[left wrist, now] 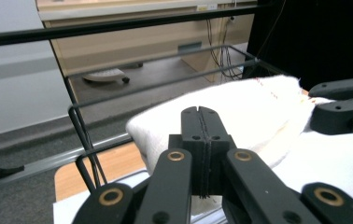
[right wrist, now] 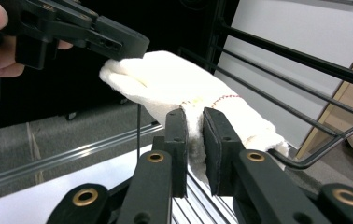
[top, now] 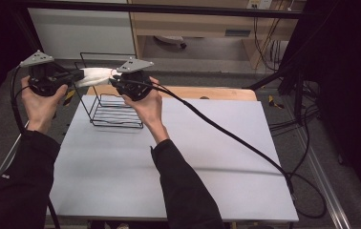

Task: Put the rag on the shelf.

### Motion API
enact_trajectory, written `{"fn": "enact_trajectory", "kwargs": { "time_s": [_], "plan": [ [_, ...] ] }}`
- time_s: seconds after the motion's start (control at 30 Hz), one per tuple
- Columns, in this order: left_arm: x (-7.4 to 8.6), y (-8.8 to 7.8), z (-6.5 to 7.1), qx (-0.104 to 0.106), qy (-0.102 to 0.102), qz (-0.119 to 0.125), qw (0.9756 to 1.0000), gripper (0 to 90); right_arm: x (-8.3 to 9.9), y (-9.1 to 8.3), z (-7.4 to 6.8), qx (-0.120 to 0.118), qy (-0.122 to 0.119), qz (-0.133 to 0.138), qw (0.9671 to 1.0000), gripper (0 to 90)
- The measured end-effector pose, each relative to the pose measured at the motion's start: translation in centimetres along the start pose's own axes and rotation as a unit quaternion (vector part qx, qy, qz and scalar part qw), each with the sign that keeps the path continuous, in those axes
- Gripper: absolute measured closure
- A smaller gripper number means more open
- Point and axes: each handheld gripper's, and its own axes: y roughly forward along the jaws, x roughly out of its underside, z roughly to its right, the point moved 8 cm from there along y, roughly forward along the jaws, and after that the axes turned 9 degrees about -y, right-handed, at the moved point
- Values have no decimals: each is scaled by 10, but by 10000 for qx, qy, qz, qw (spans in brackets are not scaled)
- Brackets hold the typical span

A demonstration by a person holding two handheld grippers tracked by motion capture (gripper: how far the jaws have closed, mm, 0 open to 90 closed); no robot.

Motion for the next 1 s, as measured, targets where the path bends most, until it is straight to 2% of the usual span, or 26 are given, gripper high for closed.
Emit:
{"fn": "enact_trajectory", "kwargs": {
  "time_s": [0.17,0.27,0.33,0.4,0.5,0.6,0.77,1.0],
  "plan": [
    [6,1,-1,43,-13,10,10000,900,-1,-2,-1,-50,15,-13,10000,760],
    [9,1,-1,28,23,-22,10000,900,-4,-4,-1,-105,124,66,9998,684],
    [12,2,-2,20,37,-51,10000,900,-6,-5,0,-124,129,73,9998,684],
    [15,3,-2,23,32,-57,10000,900,-6,-6,0,-180,182,65,9997,719],
    [21,5,-2,16,64,-107,9999,900,-5,-4,-1,-254,280,12,9993,818],
    [27,8,-3,7,64,-131,9999,900,1,-1,-3,-333,336,-149,9988,890],
    [33,14,-6,-15,30,-151,9999,900,13,9,-4,-324,353,-426,9979,900],
    [38,21,-11,-33,-96,-85,9999,900,26,19,2,-66,362,-584,9976,900]
  ]
}}
